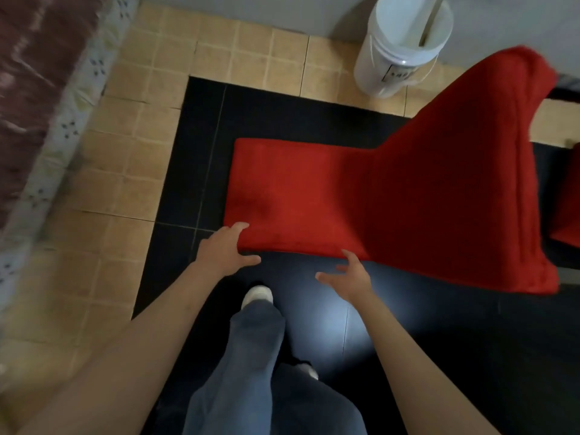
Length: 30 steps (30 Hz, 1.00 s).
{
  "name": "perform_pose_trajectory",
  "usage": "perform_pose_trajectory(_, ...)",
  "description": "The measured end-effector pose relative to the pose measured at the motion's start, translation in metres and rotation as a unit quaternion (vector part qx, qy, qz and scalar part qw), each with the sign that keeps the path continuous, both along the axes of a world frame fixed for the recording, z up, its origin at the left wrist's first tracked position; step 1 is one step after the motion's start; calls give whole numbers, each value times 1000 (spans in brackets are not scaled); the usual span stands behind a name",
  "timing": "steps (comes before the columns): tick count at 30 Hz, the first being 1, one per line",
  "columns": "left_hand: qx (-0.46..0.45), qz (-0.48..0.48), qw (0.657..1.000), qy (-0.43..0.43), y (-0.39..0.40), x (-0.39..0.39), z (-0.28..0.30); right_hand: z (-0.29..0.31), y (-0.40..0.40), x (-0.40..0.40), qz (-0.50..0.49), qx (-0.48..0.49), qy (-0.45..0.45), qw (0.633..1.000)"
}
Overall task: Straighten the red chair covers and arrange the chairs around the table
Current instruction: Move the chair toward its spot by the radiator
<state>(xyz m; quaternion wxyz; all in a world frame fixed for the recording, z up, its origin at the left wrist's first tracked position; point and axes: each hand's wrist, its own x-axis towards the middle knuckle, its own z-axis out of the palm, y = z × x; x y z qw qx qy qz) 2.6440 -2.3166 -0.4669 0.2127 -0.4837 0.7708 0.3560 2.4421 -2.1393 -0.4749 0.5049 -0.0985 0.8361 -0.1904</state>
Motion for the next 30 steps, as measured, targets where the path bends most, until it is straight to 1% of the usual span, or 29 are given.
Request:
perform_pose_trajectory(5, 14, -47, 998, -40, 18, -2, -112, -120, 10, -2, -23, 0, -12, 1000)
perform_pose_trajectory(9, 8, -12, 999, -50, 25, -5, -187, -195, 18, -6, -35, -7, -4, 999)
perform_pose_trajectory(12, -5, 10, 999, -34, 28, -16, -230, -236, 19, -16, -35, -13, 13, 999)
perform_pose_trajectory(15, -23, 39, 999, -11, 31, -28, -263, -266, 19, -25, -30, -36, 38, 998)
perform_pose_trajectory(18, -57, 76, 996, -3, 36, -36, -287, -285, 17, -29, -37, -48, 93, 994)
perform_pose_trajectory(22, -89, 183, 978, 38, 52, -39, -312, -303, 15, -26, -63, -29, 152, 986)
perform_pose_trajectory(26, -106, 286, 950, 74, 67, -47, -330, -315, 8, -23, -95, 16, 145, 985)
perform_pose_trajectory(28, -94, 348, 930, 76, 72, -54, -337, -323, 6, -21, -124, 25, 132, 983)
perform_pose_trajectory(30, -63, 396, 913, 81, 78, -60, -344, -329, 4, -22, -152, 24, 122, 980)
